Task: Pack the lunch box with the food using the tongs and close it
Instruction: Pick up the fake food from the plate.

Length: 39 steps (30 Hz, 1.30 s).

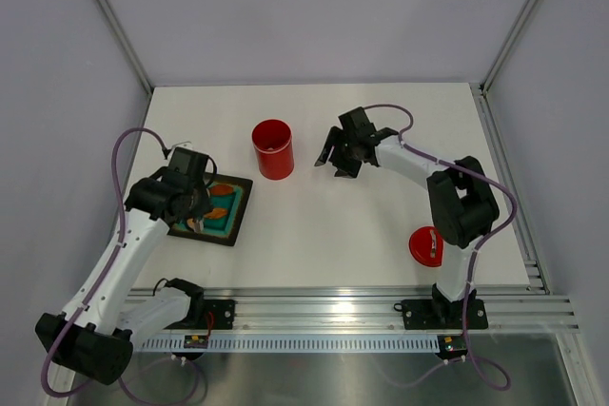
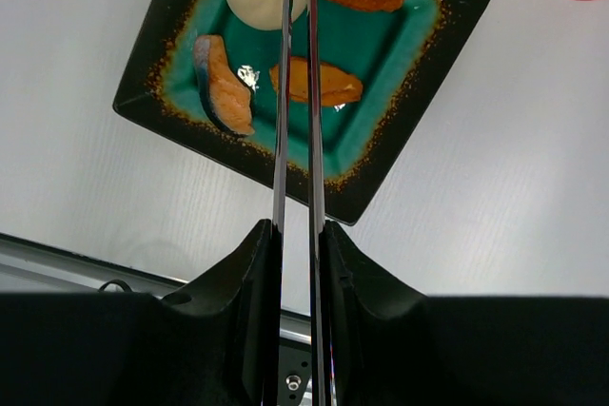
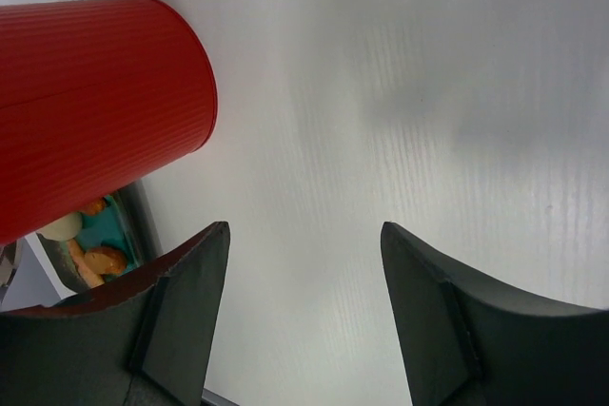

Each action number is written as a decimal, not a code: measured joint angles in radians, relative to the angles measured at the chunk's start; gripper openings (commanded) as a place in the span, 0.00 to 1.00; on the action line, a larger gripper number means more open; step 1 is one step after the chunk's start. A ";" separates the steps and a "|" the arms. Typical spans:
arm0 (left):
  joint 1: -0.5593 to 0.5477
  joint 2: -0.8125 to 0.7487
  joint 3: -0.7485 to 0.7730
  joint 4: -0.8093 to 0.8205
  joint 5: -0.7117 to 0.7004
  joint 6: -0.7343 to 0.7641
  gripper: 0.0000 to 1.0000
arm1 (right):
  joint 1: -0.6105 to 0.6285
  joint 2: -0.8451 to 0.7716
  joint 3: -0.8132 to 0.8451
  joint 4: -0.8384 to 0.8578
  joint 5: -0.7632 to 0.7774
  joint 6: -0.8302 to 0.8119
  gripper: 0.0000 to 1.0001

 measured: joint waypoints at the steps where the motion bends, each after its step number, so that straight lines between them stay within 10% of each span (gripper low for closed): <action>1: 0.000 0.000 -0.005 -0.001 0.012 -0.003 0.28 | 0.001 -0.013 -0.011 -0.002 0.000 -0.002 0.73; 39: 0.000 -0.170 -0.095 -0.152 0.089 -0.331 0.40 | 0.001 -0.143 -0.066 -0.001 -0.014 -0.013 0.79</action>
